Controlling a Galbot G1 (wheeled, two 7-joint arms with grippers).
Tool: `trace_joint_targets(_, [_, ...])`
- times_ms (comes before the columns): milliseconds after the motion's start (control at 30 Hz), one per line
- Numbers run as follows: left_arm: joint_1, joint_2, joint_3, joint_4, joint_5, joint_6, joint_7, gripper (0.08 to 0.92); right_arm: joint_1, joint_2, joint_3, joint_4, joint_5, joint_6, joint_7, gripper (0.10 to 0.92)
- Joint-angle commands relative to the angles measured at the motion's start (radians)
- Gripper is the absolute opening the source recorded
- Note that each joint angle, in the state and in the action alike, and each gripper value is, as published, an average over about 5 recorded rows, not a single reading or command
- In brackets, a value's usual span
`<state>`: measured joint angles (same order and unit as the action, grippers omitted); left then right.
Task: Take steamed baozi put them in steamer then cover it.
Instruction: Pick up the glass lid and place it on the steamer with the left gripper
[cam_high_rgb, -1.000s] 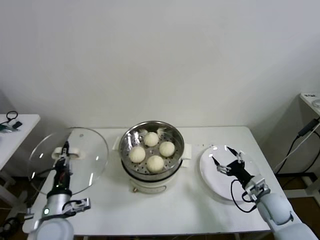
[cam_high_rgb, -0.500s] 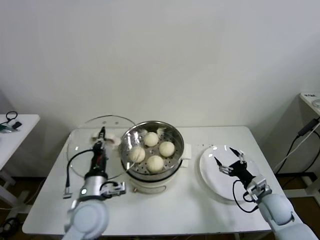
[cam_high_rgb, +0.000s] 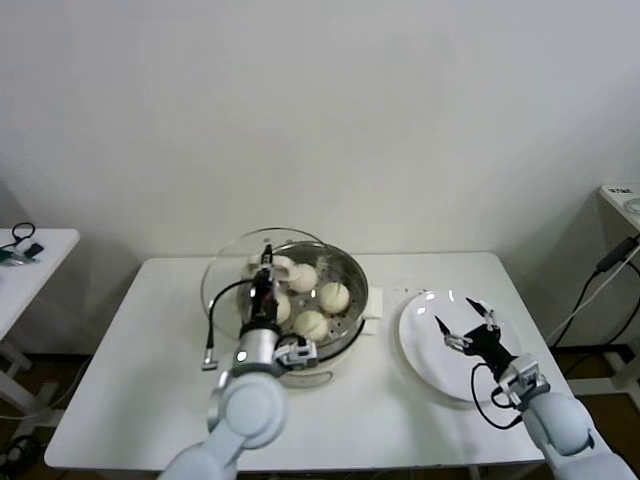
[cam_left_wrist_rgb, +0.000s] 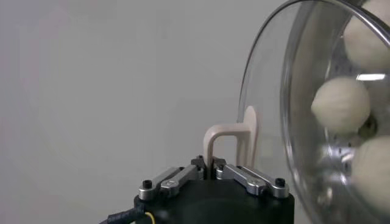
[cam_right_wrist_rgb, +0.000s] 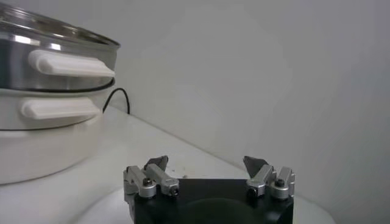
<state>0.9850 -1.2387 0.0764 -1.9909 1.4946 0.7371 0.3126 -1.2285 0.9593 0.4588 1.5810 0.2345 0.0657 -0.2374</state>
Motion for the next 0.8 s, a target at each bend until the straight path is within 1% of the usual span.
trace_joint_targets(33, [-0.077, -0.181, 0.063, 0.129, 0.051, 0.048, 0.029, 0.147, -0.009, 0.001, 0.024, -0.005, -0.005, 0.006, -0.003, 0.823])
trace_joint_targets(200, [-0.076, -0.222, 0.057, 0.165, 0.073, 0.048, 0.022, 0.147, -0.021, 0.000, 0.043, -0.005, -0.005, 0.013, -0.012, 0.823])
trace_joint_targets(367, [-0.077, -0.235, 0.054, 0.199, 0.084, 0.048, 0.024, 0.147, -0.030, 0.001, 0.061, -0.013, -0.005, 0.021, -0.019, 0.823])
trace_joint_targets(567, [-0.072, -0.235, 0.043, 0.225, 0.089, 0.048, 0.024, 0.147, -0.035, 0.005, 0.068, -0.018, -0.007, 0.026, -0.024, 0.823])
trace_joint_targets(800, [-0.076, -0.217, 0.053, 0.234, 0.080, 0.048, 0.025, 0.147, -0.032, 0.004, 0.066, -0.021, -0.007, 0.026, -0.027, 0.823])
